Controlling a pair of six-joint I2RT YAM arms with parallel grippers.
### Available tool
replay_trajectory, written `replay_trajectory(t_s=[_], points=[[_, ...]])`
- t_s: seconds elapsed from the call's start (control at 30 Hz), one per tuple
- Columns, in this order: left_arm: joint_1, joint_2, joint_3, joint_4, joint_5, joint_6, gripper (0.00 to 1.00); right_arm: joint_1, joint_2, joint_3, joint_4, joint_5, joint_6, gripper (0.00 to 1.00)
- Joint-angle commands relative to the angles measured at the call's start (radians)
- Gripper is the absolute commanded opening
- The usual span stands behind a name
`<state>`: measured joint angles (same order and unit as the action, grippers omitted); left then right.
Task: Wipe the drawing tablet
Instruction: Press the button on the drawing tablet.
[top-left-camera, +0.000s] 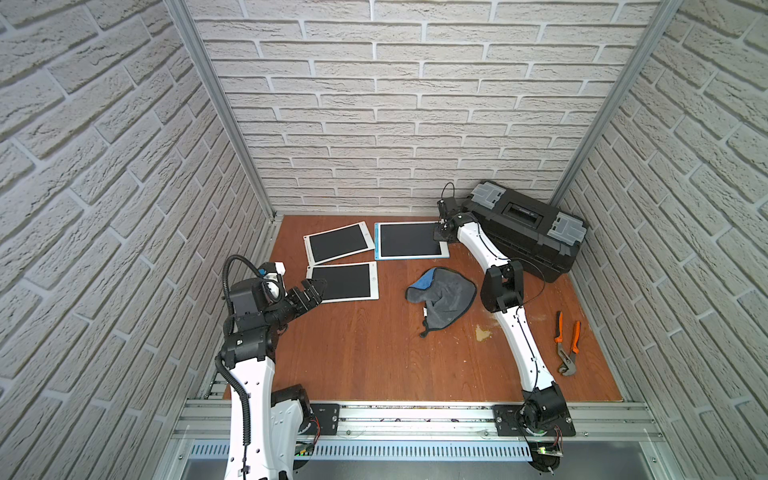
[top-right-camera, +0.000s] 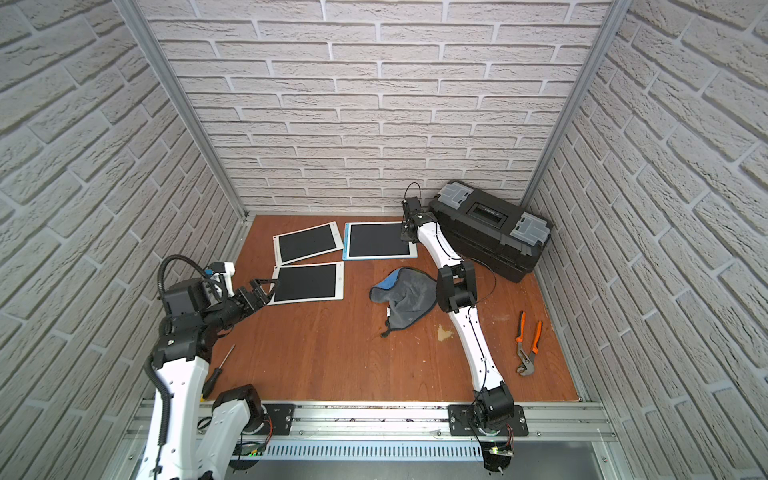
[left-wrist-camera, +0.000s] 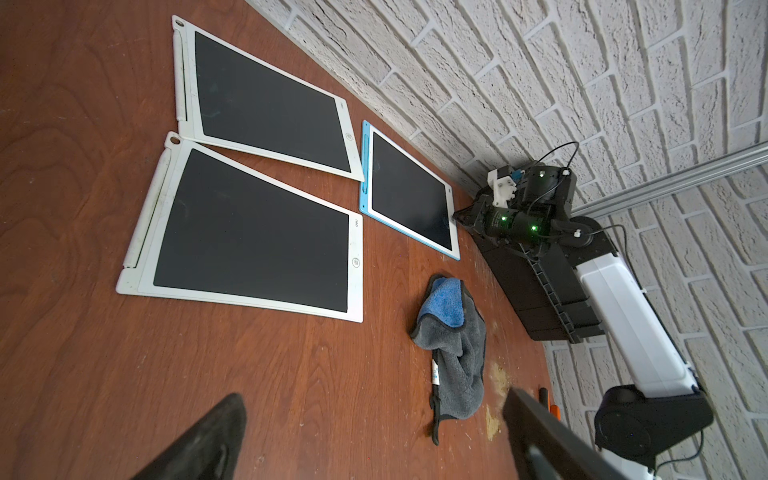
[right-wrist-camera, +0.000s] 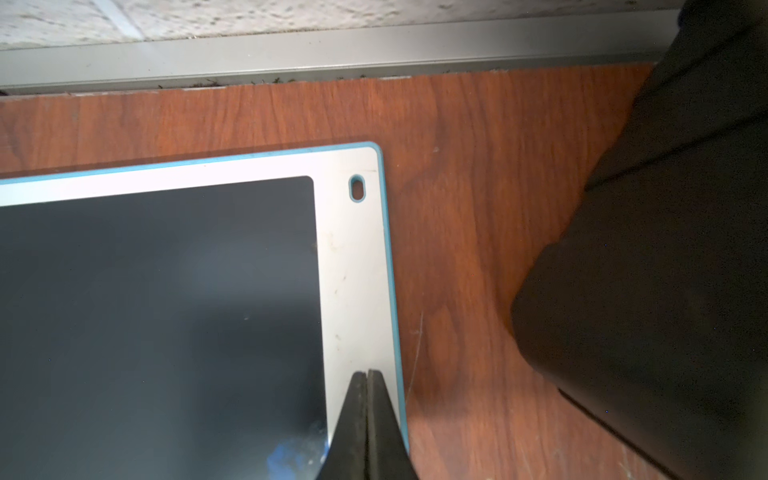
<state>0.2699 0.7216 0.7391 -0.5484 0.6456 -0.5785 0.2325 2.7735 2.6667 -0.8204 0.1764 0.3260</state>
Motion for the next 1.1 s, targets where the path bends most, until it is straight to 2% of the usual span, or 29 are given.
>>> replay_trajectory(t_s=[0.0,0.3,0.6,1.07], points=[[0.007,-0.005,-0.008,0.039,0.017,0.012,0.98,0.001,0.009,0.013,-0.018,-0.021,0.012,0.02],[0.008,-0.007,-0.009,0.039,0.017,0.011,0.98,0.004,-0.054,0.013,0.015,0.020,-0.021,0.02],[0.007,-0.005,-0.007,0.039,0.015,0.012,0.98,0.057,-0.138,0.012,0.087,0.148,-0.161,0.02],[0.003,-0.004,-0.008,0.039,0.017,0.012,0.98,0.042,0.006,0.013,-0.014,0.154,-0.100,0.02]])
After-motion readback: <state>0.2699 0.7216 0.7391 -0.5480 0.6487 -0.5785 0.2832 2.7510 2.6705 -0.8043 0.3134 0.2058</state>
